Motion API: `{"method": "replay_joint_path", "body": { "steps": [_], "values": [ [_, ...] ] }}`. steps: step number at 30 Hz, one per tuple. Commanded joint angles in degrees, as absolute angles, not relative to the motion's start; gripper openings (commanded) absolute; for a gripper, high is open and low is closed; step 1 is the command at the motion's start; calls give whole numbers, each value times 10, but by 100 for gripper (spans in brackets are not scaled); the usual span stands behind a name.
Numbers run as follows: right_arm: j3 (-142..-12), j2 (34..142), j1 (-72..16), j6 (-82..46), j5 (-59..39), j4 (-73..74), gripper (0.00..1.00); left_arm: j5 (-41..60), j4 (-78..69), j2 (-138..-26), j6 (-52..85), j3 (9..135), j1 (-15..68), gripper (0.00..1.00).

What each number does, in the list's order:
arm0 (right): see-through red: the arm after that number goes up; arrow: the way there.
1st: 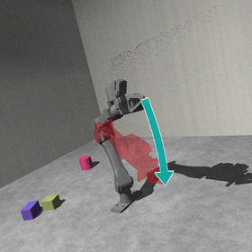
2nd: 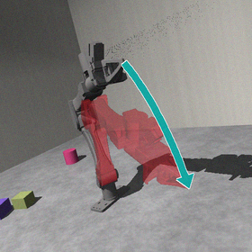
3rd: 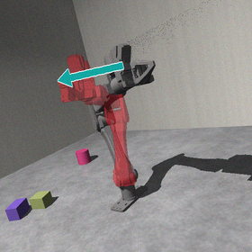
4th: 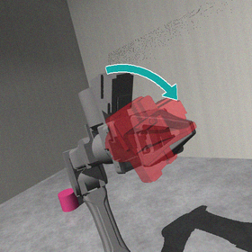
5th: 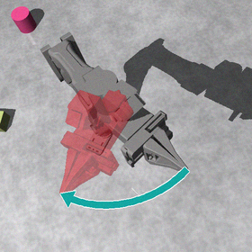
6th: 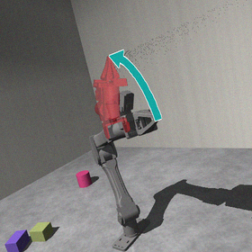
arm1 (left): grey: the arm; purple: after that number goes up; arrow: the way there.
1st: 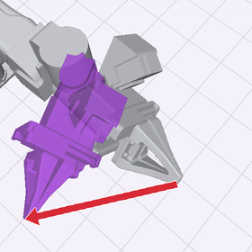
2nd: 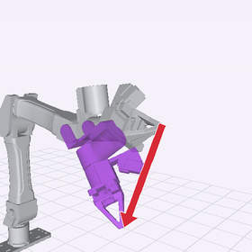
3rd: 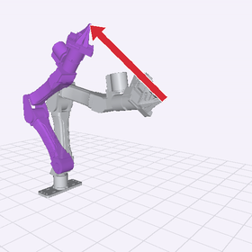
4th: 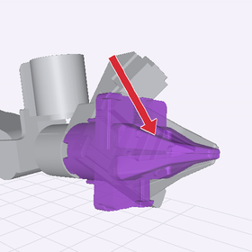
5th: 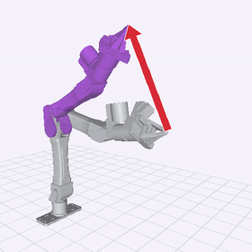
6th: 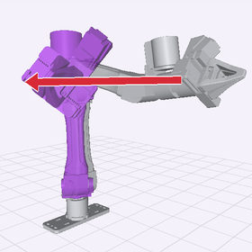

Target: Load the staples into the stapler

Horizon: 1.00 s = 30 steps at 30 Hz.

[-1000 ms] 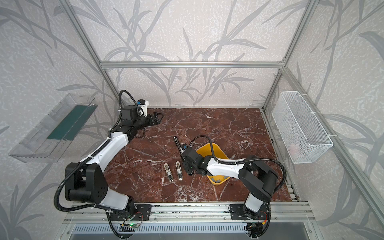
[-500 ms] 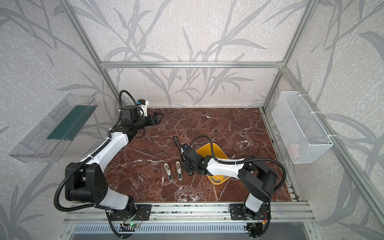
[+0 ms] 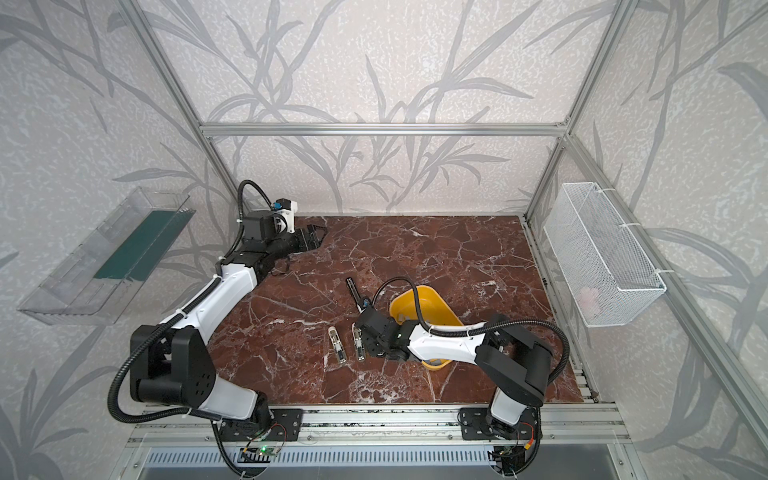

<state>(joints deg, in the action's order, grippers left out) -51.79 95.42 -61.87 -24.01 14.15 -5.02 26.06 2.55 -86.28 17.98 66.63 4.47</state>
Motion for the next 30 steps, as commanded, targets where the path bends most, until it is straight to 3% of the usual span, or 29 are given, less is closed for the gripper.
{"method": "replay_joint_path", "body": {
  "steps": [1,20,30],
  "values": [
    [-511,929,-627,-259,166,-83,0,267,20,-860,177,688,46,85],
    [-480,915,-644,-281,175,-65,1,270,19,-858,179,689,46,86],
    [-478,914,-649,-283,175,-62,17,269,19,-858,178,688,46,86]
  ]
}}
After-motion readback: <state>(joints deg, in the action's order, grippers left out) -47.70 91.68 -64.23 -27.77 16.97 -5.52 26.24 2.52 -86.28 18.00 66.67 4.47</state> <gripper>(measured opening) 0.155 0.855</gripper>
